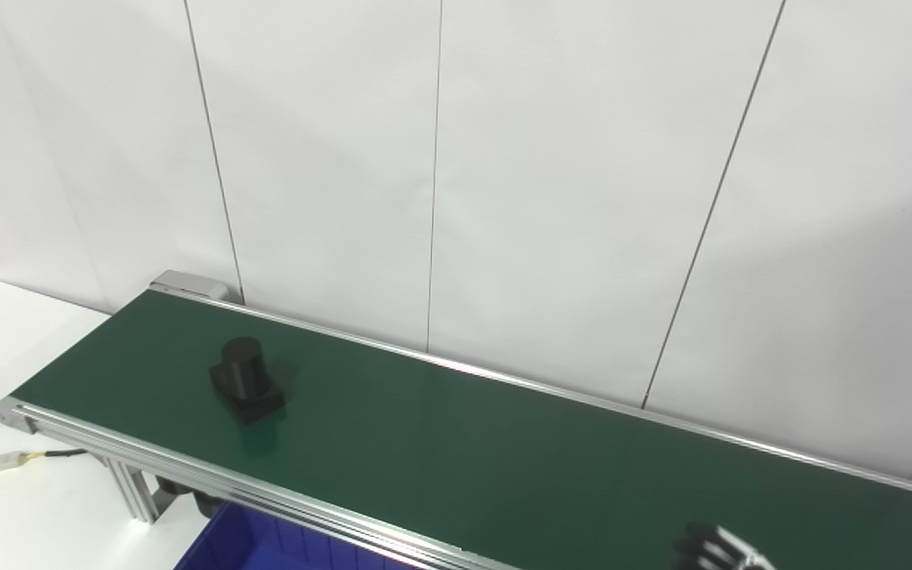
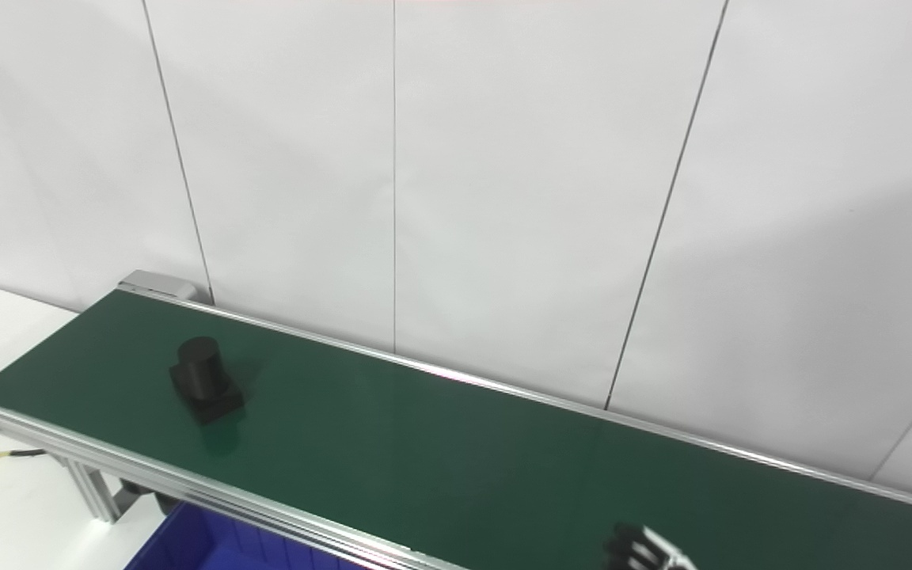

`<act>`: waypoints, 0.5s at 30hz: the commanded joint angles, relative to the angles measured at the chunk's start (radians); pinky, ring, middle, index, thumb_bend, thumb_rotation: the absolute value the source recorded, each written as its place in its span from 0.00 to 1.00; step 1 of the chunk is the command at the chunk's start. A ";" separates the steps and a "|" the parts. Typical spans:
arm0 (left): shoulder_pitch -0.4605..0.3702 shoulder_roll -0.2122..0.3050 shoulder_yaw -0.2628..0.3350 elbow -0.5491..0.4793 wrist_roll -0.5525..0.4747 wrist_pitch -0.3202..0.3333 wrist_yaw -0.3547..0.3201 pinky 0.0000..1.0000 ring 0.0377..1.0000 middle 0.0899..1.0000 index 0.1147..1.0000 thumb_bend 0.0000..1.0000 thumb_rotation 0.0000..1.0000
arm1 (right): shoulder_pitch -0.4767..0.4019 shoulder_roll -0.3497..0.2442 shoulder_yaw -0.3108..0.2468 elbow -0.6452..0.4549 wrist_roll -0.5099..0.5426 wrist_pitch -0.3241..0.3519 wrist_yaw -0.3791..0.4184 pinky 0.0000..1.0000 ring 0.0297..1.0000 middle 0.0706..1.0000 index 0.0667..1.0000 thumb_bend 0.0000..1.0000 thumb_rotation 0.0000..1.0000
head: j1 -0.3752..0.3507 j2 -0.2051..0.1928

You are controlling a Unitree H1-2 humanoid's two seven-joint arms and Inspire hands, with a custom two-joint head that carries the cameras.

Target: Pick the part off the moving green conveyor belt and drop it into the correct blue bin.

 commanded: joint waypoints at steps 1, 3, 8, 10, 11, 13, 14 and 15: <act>-0.033 -0.012 -0.005 -0.007 0.006 -0.038 0.011 0.68 0.74 0.78 0.77 1.00 0.25 | -0.083 0.000 -0.006 -0.060 -0.008 0.043 0.002 0.59 0.71 0.72 0.76 0.81 0.20 | 0.006 0.002; -0.036 -0.014 -0.006 -0.004 0.009 -0.037 0.014 0.68 0.74 0.78 0.77 1.00 0.27 | -0.132 -0.004 -0.007 -0.069 -0.008 0.074 0.008 0.56 0.70 0.71 0.74 0.83 0.21 | 0.011 0.001; -0.043 -0.019 -0.008 0.006 0.012 -0.038 0.024 0.68 0.74 0.77 0.76 1.00 0.30 | -0.257 -0.010 0.004 -0.026 -0.028 0.103 0.019 0.55 0.69 0.70 0.73 0.84 0.18 | 0.017 0.001; -0.045 -0.021 -0.009 0.010 0.011 -0.039 0.027 0.68 0.73 0.77 0.76 1.00 0.30 | -0.296 -0.010 0.009 0.000 -0.039 0.106 0.020 0.54 0.69 0.69 0.72 0.86 0.17 | 0.019 0.001; -0.045 -0.021 -0.010 0.012 0.011 -0.039 0.029 0.68 0.74 0.77 0.76 1.00 0.29 | -0.311 -0.008 0.011 0.009 -0.043 0.110 0.021 0.54 0.69 0.69 0.72 0.86 0.15 | 0.019 0.001; -0.047 -0.023 -0.011 0.015 0.014 -0.039 0.033 0.68 0.73 0.77 0.76 1.00 0.29 | -0.335 -0.002 0.014 0.029 -0.047 0.117 0.021 0.54 0.68 0.69 0.71 0.86 0.13 | 0.021 0.002; -0.049 -0.024 -0.012 0.017 0.016 -0.039 0.036 0.67 0.73 0.77 0.76 1.00 0.29 | -0.348 0.003 0.016 0.040 -0.051 0.119 0.020 0.54 0.69 0.69 0.71 0.86 0.12 | 0.021 0.002; -0.050 -0.024 -0.014 0.019 0.021 -0.039 0.041 0.67 0.73 0.77 0.76 1.00 0.29 | -0.364 0.009 0.020 0.057 -0.060 0.116 0.017 0.55 0.69 0.69 0.71 0.85 0.11 | 0.023 0.003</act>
